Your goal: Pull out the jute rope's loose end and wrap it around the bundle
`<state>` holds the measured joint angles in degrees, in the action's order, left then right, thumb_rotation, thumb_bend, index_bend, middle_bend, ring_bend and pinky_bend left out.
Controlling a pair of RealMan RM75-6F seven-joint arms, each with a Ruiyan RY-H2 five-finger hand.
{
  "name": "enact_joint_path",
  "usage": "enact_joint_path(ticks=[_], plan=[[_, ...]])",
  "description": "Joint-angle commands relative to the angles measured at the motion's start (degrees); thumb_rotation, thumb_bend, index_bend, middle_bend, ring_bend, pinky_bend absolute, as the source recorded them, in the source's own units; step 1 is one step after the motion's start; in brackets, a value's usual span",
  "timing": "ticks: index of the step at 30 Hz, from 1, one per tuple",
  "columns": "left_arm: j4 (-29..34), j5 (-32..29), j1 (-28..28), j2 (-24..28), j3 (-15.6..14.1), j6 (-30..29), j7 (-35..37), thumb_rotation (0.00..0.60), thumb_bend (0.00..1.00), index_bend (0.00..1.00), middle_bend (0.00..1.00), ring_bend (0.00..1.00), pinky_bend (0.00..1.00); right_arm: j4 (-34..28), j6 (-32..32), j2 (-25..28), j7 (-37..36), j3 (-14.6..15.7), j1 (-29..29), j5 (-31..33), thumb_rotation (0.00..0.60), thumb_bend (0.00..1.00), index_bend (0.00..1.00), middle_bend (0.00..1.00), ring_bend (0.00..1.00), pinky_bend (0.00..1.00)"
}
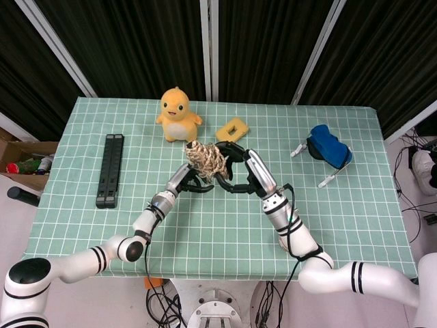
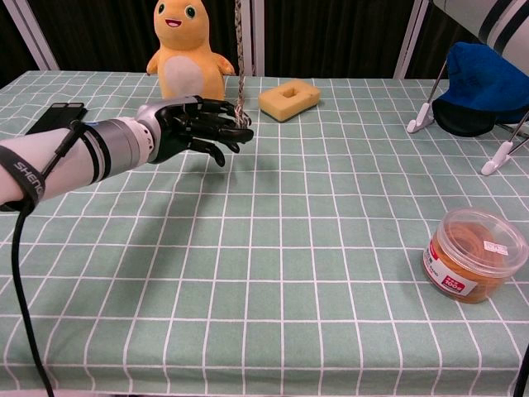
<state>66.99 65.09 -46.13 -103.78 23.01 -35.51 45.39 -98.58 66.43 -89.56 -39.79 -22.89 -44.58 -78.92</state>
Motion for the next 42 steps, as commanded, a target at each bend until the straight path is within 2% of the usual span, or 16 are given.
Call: enact_joint_path(ticks=[1,21,42], plan=[[0.06,-0.02,0.02,0.08,0.04,0.08,0.15,0.6,0.2,0.47,0.55,0.5,0.6,0.15,-0.03,-0.16,0.04,0.19,0.0,-0.04,0.6,0.78,0.75,0.62,0.57,0.79],[0.22,0.14,0.07,0.85,0.79,2.35,3.9,0.6,0.31,0.52,0.59,0.55,0.64,0.92,-0.25,-0.92,0.1,0.11,-0.4,0.15,0.6,0.78,0.75,0.62,0.57,0.79],[-0.97,2.42,0.59,1.3,0.46,3.42,8.05,0.6,0.35,0.53,0.59,0.56,0.66,0.89,-0.09,-0.3,-0.29,0.3,0.04,-0.05,0.6,0.78,0.75,0.62,0.57,0.79]])
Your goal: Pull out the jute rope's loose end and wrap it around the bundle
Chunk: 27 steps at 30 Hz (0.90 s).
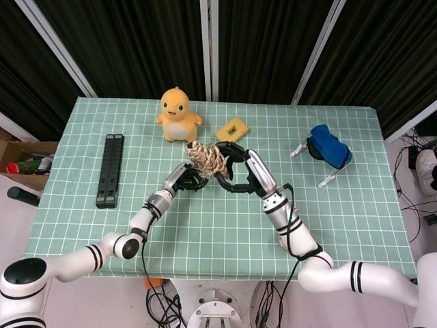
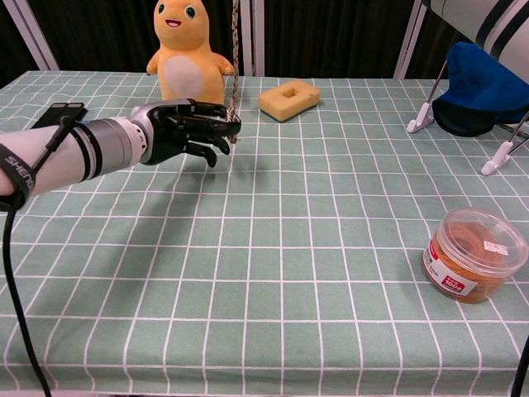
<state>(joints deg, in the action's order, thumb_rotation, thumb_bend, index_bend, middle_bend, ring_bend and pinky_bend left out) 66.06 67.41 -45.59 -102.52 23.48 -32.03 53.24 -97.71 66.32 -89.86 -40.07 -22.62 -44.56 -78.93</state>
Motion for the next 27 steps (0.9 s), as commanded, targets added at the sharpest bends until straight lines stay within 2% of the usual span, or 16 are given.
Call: enact_joint_path(ticks=[1,15,27], plan=[[-0.02,0.15,0.07,0.07,-0.03,-0.05,0.33,0.6,0.35,0.53,0.59,0.57,0.67,0.02,0.05,0.0,-0.04,0.08,0.05,-0.1,0.6,0.78,0.75,0.62,0.57,0.79],[-0.82,-0.91,0.29,-0.42,-0.11,-1.11,-0.34,0.6,0.4,0.62,0.67,0.65,0.76,-0.45,0.62,0.41,-0.12,0.33,0.55,-0.54,0.6,0.78,0.75,0.62,0.57,0.79],[1.4,-0.74,0.97,2.49,-1.26,-2.56,-4.88,0.6,0.4,0.65,0.73,0.71,0.83,-0.29,1.17,1.17,-1.1,1.38,1.69,-1.17,0.6,0.78,0.75,0.62,0.57,0.79]])
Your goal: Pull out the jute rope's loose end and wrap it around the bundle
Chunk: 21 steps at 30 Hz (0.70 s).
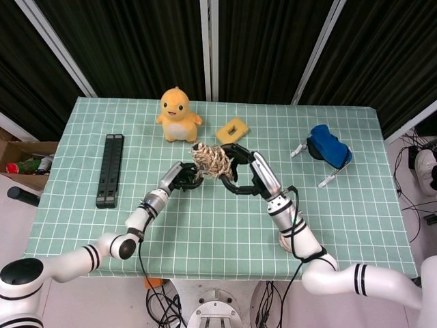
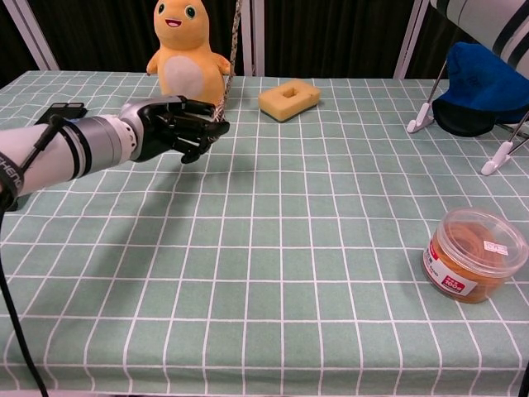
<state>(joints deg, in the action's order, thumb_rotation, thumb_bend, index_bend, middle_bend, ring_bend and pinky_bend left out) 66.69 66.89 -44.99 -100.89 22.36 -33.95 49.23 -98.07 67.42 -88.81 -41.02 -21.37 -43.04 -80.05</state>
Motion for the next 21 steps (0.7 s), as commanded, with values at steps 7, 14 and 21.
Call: enact_joint_path(ticks=[7,14,21], plan=[[5.13,-0.84,2.15,6.02,0.57,-2.48,-2.7,0.6,0.4,0.66,0.74,0.72,0.83,0.76,0.2,0.92,-0.98,0.67,0.92,-0.31,0.6,0.78,0.75,0.62,0.57,0.79],[10.95,-0.84,3.92,12.03,0.61,-3.55,-4.42,0.6,0.4,0.66,0.74,0.72,0.83,2.25,0.19,0.9,-1.94,1.36,1.63,-0.04,0.6,0.78,0.75,0.62,0.57,0.79],[16.34,-0.88,5.28,16.42,0.3,-5.37,-6.63,0.6,0.4,0.67,0.74,0.72,0.83,3.19,0.7,0.53,-3.2,2.01,2.37,-0.47,0.6,0.78,0.75,0.62,0.57,0.79]])
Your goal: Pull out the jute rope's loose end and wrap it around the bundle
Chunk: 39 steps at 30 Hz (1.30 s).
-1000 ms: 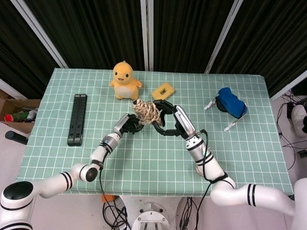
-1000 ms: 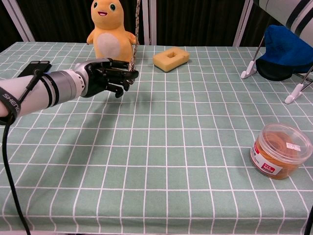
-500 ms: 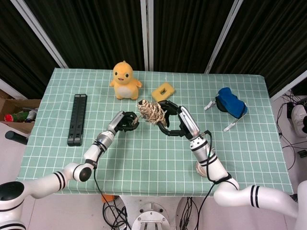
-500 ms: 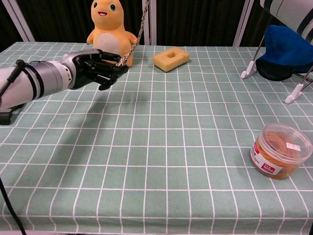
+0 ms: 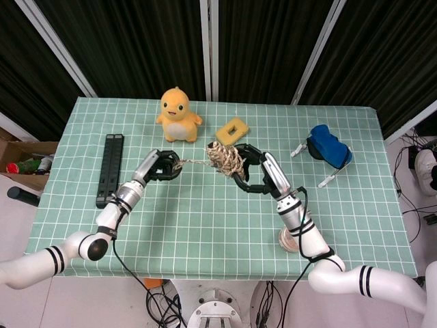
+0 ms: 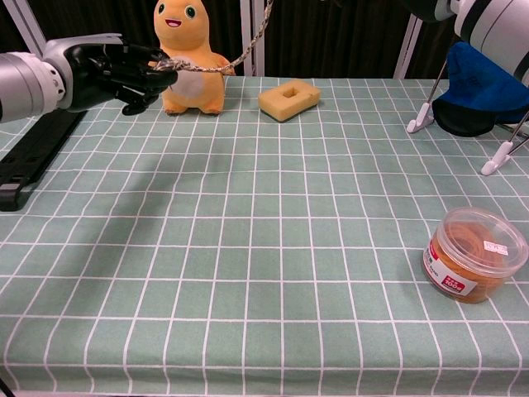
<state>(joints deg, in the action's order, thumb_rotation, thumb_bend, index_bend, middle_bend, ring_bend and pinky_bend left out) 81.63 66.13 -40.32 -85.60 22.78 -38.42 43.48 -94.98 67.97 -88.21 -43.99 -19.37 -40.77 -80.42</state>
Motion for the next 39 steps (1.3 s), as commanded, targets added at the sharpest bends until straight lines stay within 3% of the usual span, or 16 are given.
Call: enact_joint_path(ticks=[1,13,29,39], plan=[[1.94,-0.16,0.8,1.42,-0.13,-1.37,-1.18,0.6,0.4,0.67,0.74,0.72,0.83,0.14,0.3,-0.13,-0.44,-0.07,0.19,-0.08,0.6,0.78,0.75,0.62,0.57,0.79],[9.82,0.65,4.32,6.81,-0.88,-7.65,-4.07,0.6,0.4,0.68,0.74,0.72,0.83,2.05,-1.72,0.12,-2.25,-1.37,-0.05,2.18,0.6,0.78,0.75,0.62,0.57,0.79],[16.55,4.81,9.93,14.87,-2.46,-13.95,-1.1,0.6,0.4,0.69,0.75,0.73,0.84,9.08,-4.09,-0.19,1.04,-1.19,-0.62,3.83,0.6,0.78,0.75,0.62,0.57,0.79],[22.19,10.77,13.09,18.59,-5.96,-20.76,-7.06,0.6,0.4,0.69,0.75,0.73,0.85,15.36,-6.48,-3.65,2.79,-2.55,-2.5,7.07,0.6,0.78,0.75,0.61,0.57,0.79]])
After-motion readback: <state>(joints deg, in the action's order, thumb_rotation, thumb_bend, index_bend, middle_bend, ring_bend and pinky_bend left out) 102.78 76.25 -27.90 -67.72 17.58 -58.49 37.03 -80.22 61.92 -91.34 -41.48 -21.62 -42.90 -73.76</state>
